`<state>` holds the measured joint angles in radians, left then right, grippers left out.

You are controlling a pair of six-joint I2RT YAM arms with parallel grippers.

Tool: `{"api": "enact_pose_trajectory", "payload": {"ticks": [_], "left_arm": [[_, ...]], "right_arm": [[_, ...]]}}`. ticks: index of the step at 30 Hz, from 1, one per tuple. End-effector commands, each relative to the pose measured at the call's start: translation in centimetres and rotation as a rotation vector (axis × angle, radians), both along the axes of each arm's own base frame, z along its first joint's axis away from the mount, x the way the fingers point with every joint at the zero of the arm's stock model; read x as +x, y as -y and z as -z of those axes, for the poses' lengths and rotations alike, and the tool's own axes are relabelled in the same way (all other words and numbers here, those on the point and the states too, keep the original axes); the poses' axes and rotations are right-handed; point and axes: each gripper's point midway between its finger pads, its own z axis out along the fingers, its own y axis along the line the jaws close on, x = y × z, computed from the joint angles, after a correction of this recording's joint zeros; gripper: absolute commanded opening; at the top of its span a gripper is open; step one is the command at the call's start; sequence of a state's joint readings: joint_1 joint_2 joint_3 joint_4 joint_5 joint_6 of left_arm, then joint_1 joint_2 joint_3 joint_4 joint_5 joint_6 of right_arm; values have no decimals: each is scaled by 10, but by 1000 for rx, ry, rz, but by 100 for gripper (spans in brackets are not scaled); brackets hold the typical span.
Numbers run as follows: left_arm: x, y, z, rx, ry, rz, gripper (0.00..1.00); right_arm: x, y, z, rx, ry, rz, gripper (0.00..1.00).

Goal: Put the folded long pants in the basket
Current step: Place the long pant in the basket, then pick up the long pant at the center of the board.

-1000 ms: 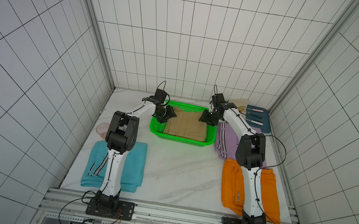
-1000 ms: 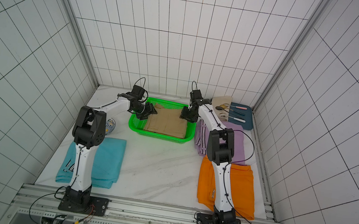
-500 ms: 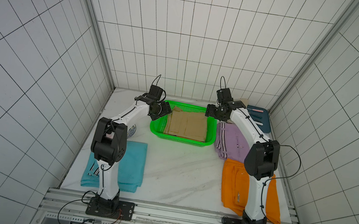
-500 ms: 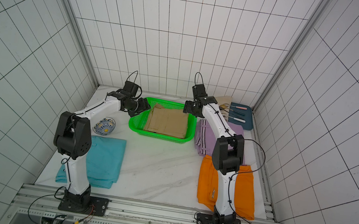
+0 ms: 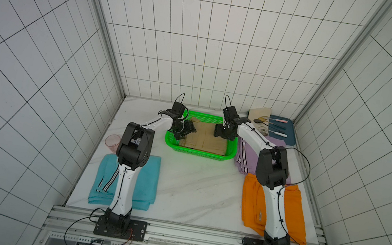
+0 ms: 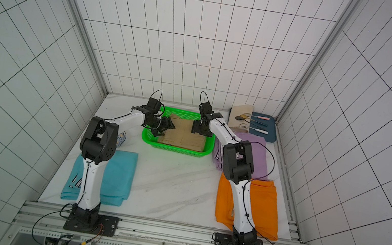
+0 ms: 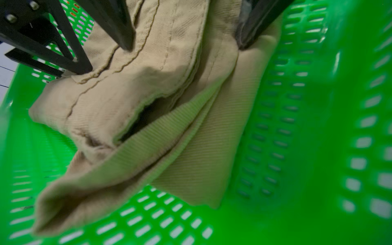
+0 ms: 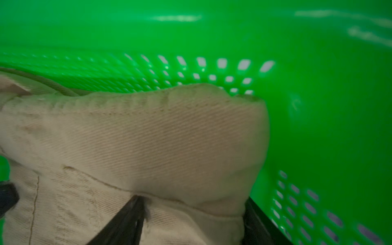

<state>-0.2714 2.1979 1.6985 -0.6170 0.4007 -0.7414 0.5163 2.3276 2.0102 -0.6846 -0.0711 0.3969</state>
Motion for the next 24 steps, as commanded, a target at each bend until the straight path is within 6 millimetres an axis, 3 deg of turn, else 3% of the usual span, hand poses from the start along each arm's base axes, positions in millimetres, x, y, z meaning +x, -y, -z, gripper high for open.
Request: {"api": "enact_pose_trajectory", "payload": {"ticks": [1,2,7,10,12,16,21,24], "left_arm": [[-13,-25,-17,81,-50,-74,78],[-18,-27,-29,87,-45,-81,78],[-46,-37,-113,53,117,-106,78],[-73,-38,-156,-32,236,-84,80],[-98,-40,-176,-81,288,-71,81],[-165,-54,-192,-149,349,-88,81],[-262,-83,-193,-212,452,-144,85],[-312,-107,-196,-153,546,-150,87]], "right_arm": [[3,1,-24,23,26,6,69],[3,1,-36,30,50,8,70],[-8,2,-133,40,254,8,82],[-31,2,-177,58,330,-12,86],[-52,-1,-194,92,360,-32,88],[-119,-26,-193,266,359,-121,89],[-228,-67,-152,461,325,-271,89],[-288,-94,-123,504,294,-377,90]]}}
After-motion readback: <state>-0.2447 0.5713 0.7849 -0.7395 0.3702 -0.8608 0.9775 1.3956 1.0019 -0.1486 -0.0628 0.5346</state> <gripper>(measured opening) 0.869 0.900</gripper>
